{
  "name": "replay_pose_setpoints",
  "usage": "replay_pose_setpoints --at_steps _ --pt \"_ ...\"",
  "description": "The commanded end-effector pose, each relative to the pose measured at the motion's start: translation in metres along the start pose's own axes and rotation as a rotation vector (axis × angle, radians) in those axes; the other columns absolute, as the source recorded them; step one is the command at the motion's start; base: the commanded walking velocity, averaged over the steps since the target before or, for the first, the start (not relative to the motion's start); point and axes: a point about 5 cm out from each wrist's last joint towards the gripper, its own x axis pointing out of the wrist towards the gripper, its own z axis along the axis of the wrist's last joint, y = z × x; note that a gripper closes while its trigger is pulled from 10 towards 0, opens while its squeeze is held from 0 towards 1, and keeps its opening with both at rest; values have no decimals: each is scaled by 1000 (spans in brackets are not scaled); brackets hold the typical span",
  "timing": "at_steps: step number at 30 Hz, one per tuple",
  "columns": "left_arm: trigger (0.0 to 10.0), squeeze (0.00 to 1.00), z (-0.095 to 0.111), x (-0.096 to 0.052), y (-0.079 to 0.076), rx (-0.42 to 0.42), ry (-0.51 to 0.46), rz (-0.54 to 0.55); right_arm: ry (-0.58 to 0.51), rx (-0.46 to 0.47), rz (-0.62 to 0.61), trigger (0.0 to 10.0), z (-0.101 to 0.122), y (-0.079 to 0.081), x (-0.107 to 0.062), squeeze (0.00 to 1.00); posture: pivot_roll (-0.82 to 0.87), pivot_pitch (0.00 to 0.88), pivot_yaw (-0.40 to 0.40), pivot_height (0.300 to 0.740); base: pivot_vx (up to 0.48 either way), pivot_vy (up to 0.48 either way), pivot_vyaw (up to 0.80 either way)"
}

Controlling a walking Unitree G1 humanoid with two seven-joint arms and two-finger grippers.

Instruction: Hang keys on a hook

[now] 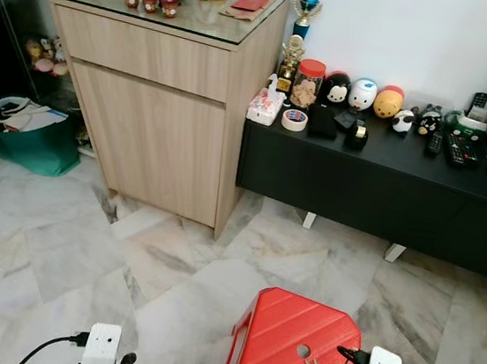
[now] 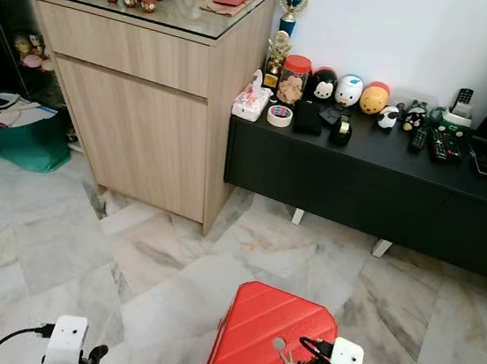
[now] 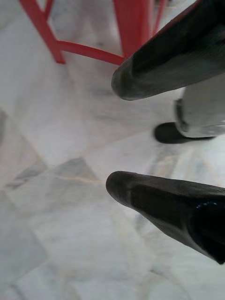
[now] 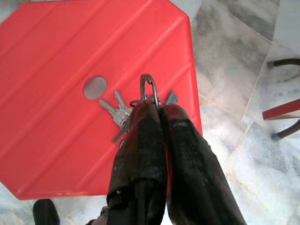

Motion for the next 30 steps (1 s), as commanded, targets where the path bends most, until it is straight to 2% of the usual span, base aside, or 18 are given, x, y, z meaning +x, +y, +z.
replay_pose_setpoints --at_steps 1,7,17,30 --pt "10000 0 -10 -3 0 -7 36 -2 -7 4 -23 10000 1 -5 -1 0 16 0 -50 740 -244 0 0" --pt "10000 0 -14 -5 -2 -13 42 -5 -17 21 -40 10000 3 -11 -1 0 16 0 -51 740 -242 0 0" --pt "10000 0 -9 -2 -5 -12 35 -17 -29 28 -23 10000 6 -3 1 0 8 0 -37 740 -243 0 0" --pt "10000 0 -3 0 -7 -27 17 -11 -14 43 -50 10000 4 -7 0 0 16 0 -49 740 -243 0 0"
